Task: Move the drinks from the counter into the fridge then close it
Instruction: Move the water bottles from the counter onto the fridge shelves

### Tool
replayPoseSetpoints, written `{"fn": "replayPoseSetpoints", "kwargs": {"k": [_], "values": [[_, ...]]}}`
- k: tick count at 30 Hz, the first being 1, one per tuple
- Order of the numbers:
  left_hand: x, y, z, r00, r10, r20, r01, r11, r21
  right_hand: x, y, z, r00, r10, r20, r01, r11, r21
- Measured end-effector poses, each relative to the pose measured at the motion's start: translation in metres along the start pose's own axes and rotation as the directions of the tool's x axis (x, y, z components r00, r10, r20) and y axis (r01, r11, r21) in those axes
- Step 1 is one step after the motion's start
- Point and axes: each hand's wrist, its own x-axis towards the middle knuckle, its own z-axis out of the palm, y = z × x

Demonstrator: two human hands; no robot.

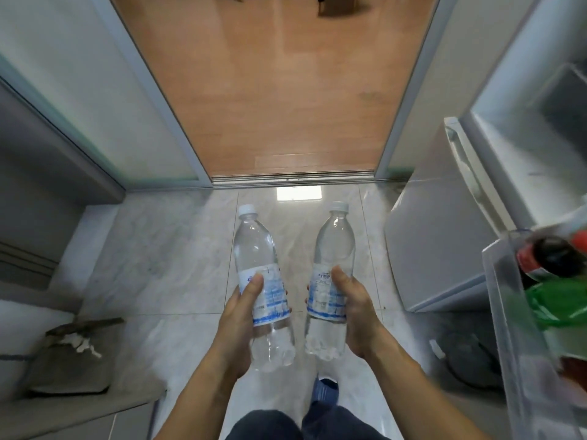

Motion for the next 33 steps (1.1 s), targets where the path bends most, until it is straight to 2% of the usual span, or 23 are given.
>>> {"fn": "replayPoseSetpoints", "kwargs": {"k": [5,14,18,22,27,33], "values": [[0.065,0.045,0.021,0.999,0.014,0.041,-0.015,0.999,0.029,0.06,-0.047,0.0,0.999,-0.026,-0.02,0.027,0.999,0.024],[0.218,0.124,0.042,0.969,-0.035,0.245,0.01,0.995,0.103,0.172,-0.114,0.004,0.971,-0.047,-0.233,0.069,0.994,0.089],[0.281,0.178,0.062,0.907,-0.069,0.415,-0.023,0.977,0.213,0.209,-0.151,0.014,0.927,-0.075,-0.367,0.134,0.981,0.138],[0.329,0.229,0.111,0.835,-0.075,0.545,-0.096,0.956,0.277,0.238,-0.189,0.008,0.85,-0.106,-0.515,0.225,0.959,0.173],[0.361,0.251,0.186,0.735,-0.129,0.666,-0.11,0.946,0.305,0.25,-0.212,-0.023,0.753,-0.098,-0.651,0.349,0.898,0.267],[0.382,0.259,0.291,0.637,-0.215,0.74,-0.144,0.91,0.388,0.257,-0.24,-0.093,0.634,-0.133,-0.762,0.465,0.853,0.238]]}}
